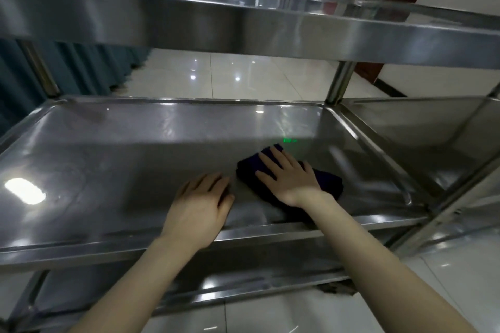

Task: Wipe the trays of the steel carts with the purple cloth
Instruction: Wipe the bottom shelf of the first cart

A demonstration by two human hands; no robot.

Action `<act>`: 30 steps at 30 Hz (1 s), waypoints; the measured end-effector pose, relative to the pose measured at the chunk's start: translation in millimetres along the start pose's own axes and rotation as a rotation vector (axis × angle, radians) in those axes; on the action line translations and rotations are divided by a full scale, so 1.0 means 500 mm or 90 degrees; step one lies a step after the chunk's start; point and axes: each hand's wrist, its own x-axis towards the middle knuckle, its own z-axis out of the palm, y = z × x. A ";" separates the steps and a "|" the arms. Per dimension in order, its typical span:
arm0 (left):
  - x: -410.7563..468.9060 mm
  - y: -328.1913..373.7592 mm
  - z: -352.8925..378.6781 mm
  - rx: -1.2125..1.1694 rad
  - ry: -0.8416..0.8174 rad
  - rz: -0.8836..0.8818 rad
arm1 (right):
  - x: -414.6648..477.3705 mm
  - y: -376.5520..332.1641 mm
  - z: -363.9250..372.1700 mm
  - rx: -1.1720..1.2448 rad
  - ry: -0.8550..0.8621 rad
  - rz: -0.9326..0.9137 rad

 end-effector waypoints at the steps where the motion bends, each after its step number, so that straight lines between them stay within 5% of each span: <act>1: 0.000 0.001 -0.002 -0.001 -0.005 -0.003 | 0.042 0.006 -0.014 0.008 0.005 0.026; 5: 0.001 -0.003 0.004 -0.009 -0.029 -0.023 | 0.130 0.009 -0.035 0.028 0.009 0.120; 14: 0.003 0.002 -0.004 -0.021 -0.081 -0.054 | -0.153 0.084 0.004 -0.007 0.015 -0.040; 24: 0.012 -0.003 -0.006 -0.013 -0.138 -0.069 | 0.121 0.109 -0.060 0.027 0.025 0.113; 30: 0.018 0.005 -0.006 0.006 -0.141 -0.043 | -0.076 0.157 -0.018 0.005 0.024 0.000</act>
